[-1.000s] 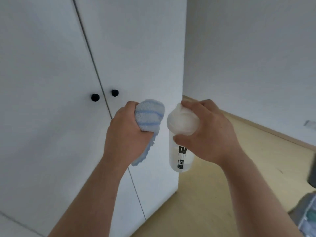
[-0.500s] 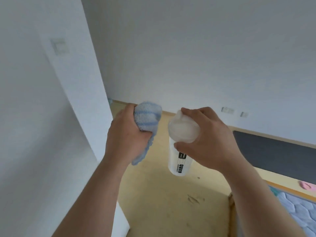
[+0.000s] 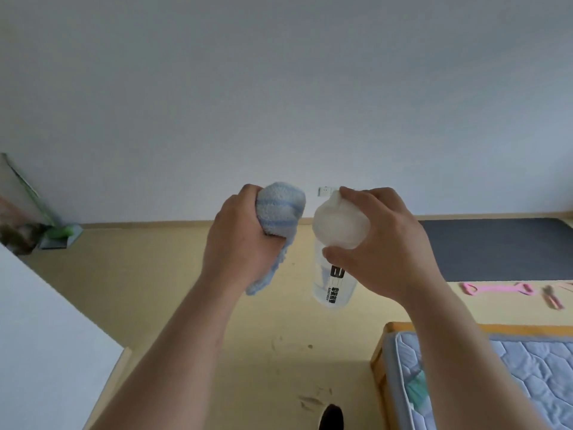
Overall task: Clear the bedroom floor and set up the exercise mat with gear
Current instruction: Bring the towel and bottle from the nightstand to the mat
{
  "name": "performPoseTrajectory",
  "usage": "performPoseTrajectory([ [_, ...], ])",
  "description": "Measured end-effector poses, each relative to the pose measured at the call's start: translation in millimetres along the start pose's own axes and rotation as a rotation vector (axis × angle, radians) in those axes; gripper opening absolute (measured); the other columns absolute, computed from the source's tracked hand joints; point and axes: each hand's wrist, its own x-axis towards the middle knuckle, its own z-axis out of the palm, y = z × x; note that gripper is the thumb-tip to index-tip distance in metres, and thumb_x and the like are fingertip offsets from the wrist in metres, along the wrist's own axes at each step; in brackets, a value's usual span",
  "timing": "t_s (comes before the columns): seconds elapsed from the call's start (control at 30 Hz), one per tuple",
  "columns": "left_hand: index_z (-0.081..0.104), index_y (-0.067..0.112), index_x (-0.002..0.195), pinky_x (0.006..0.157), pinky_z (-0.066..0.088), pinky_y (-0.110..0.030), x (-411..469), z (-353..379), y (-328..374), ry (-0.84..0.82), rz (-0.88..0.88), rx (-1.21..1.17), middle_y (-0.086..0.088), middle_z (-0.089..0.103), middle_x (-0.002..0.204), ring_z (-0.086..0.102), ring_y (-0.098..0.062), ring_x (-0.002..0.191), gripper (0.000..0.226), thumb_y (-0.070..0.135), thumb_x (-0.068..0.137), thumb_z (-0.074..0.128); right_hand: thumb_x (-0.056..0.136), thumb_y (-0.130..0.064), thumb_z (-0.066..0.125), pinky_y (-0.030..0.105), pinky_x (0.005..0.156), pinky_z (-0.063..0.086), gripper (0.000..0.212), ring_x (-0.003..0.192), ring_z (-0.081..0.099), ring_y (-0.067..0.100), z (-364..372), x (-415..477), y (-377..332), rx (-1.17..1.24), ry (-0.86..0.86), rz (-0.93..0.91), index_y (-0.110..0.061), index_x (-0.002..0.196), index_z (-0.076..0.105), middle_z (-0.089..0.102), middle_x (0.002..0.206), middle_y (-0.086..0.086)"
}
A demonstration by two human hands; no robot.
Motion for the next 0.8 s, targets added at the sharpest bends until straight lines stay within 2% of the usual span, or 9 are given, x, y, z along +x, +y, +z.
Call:
performPoseTrajectory([
  [0.1, 0.054, 0.029, 0.099, 0.068, 0.056, -0.042, 72, 46, 9, -0.057, 0.039, 0.026, 0.010, 0.064, 0.093, 0.063, -0.013, 0.079, 0.027, 0.031, 0.077, 0.069, 0.061, -0.045, 0.081, 0.039, 0.082, 0.056, 0.087, 0.108, 0.057, 0.018, 7, 59, 49, -0.001, 0.052, 0.029, -0.046, 0.140, 0.046, 0.046, 0.129, -0.018],
  [0.37, 0.054, 0.034, 0.096, 0.066, 0.057, -0.042, 246, 142, 33, -0.147, 0.102, -0.007, 0.011, 0.067, 0.088, 0.066, -0.011, 0.076, 0.024, 0.032, 0.077, 0.068, 0.062, -0.046, 0.080, 0.037, 0.086, 0.052, 0.086, 0.114, 0.056, 0.020, 7, 211, 153, -0.092, 0.161, 0.110, -0.047, 0.139, 0.042, 0.045, 0.132, -0.018],
  [0.47, 0.054, 0.034, 0.097, 0.065, 0.055, -0.038, 304, 183, 36, -0.189, 0.151, -0.022, 0.010, 0.064, 0.090, 0.063, -0.011, 0.078, 0.023, 0.031, 0.079, 0.068, 0.063, -0.047, 0.080, 0.039, 0.087, 0.053, 0.085, 0.114, 0.056, 0.020, 10, 259, 188, -0.124, 0.198, 0.153, -0.047, 0.139, 0.043, 0.045, 0.132, -0.017],
  [0.57, 0.054, 0.033, 0.099, 0.065, 0.052, -0.032, 364, 231, 39, -0.238, 0.214, -0.047, 0.011, 0.063, 0.092, 0.062, -0.008, 0.079, 0.023, 0.030, 0.081, 0.068, 0.062, -0.049, 0.079, 0.035, 0.082, 0.051, 0.085, 0.110, 0.057, 0.018, 19, 302, 228, -0.143, 0.230, 0.204, -0.050, 0.138, 0.041, 0.045, 0.130, -0.019],
  [0.67, 0.055, 0.032, 0.099, 0.066, 0.055, -0.037, 428, 286, 47, -0.297, 0.291, -0.097, 0.012, 0.064, 0.091, 0.063, -0.009, 0.079, 0.020, 0.027, 0.082, 0.065, 0.061, -0.049, 0.079, 0.032, 0.079, 0.048, 0.086, 0.107, 0.056, 0.015, 30, 343, 271, -0.190, 0.266, 0.269, -0.051, 0.138, 0.041, 0.044, 0.129, -0.021],
  [0.8, 0.055, 0.028, 0.099, 0.067, 0.058, -0.043, 511, 355, 70, -0.414, 0.404, -0.143, 0.009, 0.067, 0.089, 0.066, -0.013, 0.077, 0.018, 0.029, 0.083, 0.062, 0.061, -0.048, 0.079, 0.033, 0.085, 0.051, 0.086, 0.109, 0.055, 0.013, 38, 393, 320, -0.237, 0.337, 0.388, -0.051, 0.139, 0.041, 0.044, 0.129, -0.024],
])
